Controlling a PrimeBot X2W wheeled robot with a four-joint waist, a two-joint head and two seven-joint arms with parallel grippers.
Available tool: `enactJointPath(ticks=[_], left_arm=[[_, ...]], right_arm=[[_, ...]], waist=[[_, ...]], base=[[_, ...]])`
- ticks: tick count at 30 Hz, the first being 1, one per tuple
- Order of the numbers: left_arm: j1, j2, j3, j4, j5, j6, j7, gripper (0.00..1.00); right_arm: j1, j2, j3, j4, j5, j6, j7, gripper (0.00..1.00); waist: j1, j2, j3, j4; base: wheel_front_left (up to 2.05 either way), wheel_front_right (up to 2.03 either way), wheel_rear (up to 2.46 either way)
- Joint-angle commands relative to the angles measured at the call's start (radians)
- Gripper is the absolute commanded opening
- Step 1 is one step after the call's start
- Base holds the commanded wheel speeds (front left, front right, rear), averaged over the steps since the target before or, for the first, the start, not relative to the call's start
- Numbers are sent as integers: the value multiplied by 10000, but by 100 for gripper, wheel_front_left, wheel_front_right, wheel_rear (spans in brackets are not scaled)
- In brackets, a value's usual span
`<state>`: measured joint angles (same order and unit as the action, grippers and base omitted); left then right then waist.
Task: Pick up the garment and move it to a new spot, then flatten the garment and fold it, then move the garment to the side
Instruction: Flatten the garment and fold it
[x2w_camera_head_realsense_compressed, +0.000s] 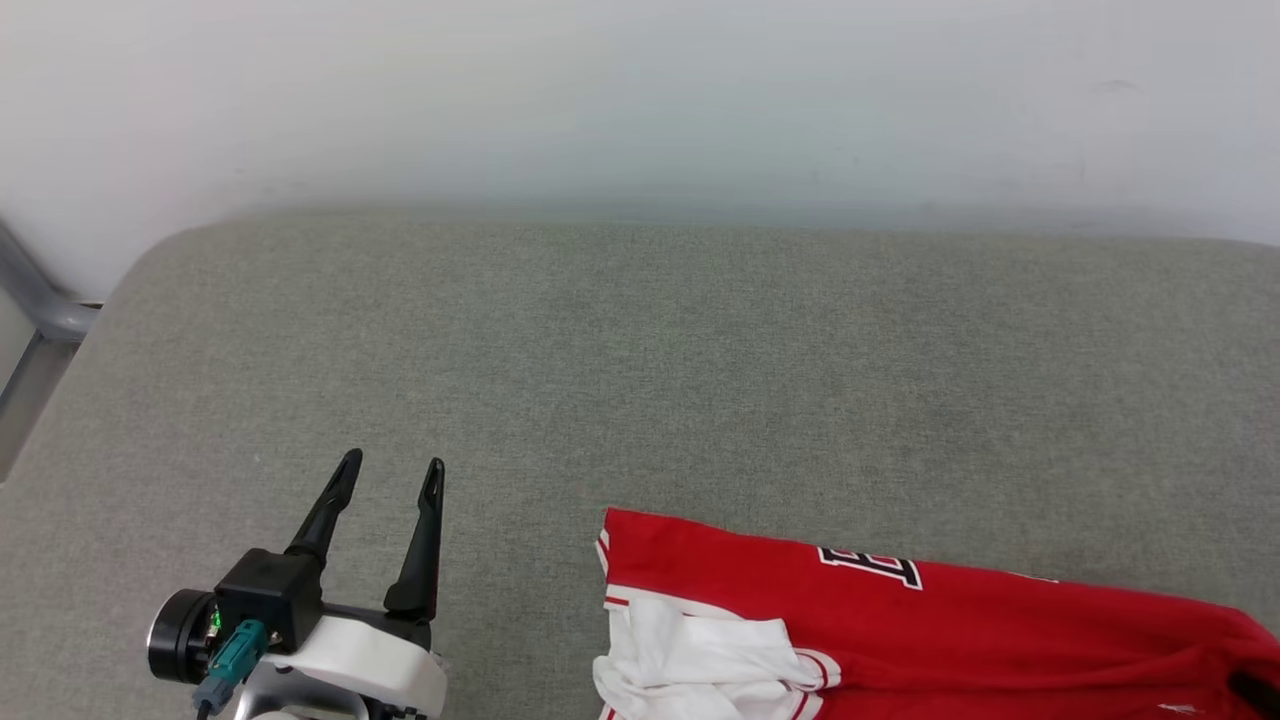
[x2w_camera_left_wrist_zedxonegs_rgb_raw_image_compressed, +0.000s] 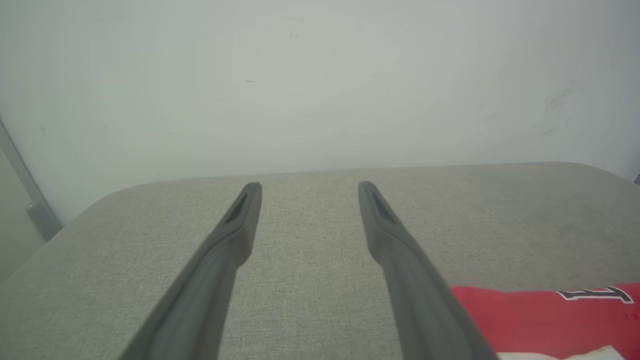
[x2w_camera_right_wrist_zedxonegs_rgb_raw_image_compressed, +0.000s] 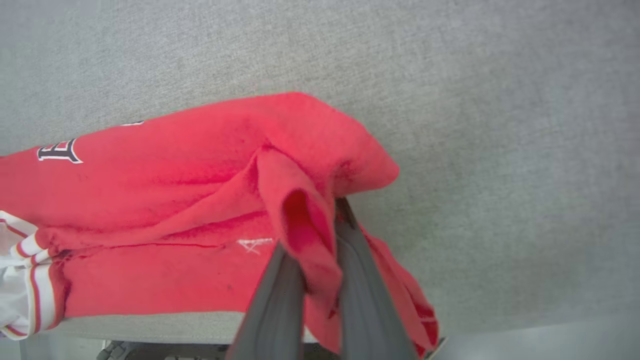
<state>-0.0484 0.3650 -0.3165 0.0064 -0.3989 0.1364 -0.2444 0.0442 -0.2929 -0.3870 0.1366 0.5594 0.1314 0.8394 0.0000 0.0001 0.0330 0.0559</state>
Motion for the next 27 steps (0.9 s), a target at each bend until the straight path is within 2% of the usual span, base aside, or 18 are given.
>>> enactJointPath(ticks=[1, 8, 13, 16, 20, 27], left_arm=[[82, 21, 2, -25, 30, 47, 26, 100], [201, 29, -51, -38, -74, 55, 60, 100], [129, -2, -134, -63, -97, 30, 101, 100], [-17, 3, -161, -52, -137, -11, 113, 100], [-200, 17, -184, 0, -179, -103, 119, 100], [-616, -119, -307, 102, -177, -197, 86, 100]], right_arm=[[-141, 181, -172, 49, 210, -17, 163, 0], [-572, 1882, -1487, -65, 2773, -14, 2465, 0], [-616, 2432, -1602, 236, 4860, -14, 3573, 0], [-613, 2450, -847, 966, 6457, -12, 3400, 0], [-668, 2436, 660, 1460, 8045, -12, 2677, 0], [-1005, 2431, 3291, 1420, 9533, -12, 1110, 0]], waist=[[0, -1, -28, -35], [0, -1, -166, -76], [0, -1, -189, 79], [0, -1, -134, 248], [0, -1, -20, 506], [0, -1, 347, 1105]], base=[[0, 0, 0], [0, 0, 0], [0, 0, 0], [0, 0, 0], [0, 0, 0], [0, 0, 0]])
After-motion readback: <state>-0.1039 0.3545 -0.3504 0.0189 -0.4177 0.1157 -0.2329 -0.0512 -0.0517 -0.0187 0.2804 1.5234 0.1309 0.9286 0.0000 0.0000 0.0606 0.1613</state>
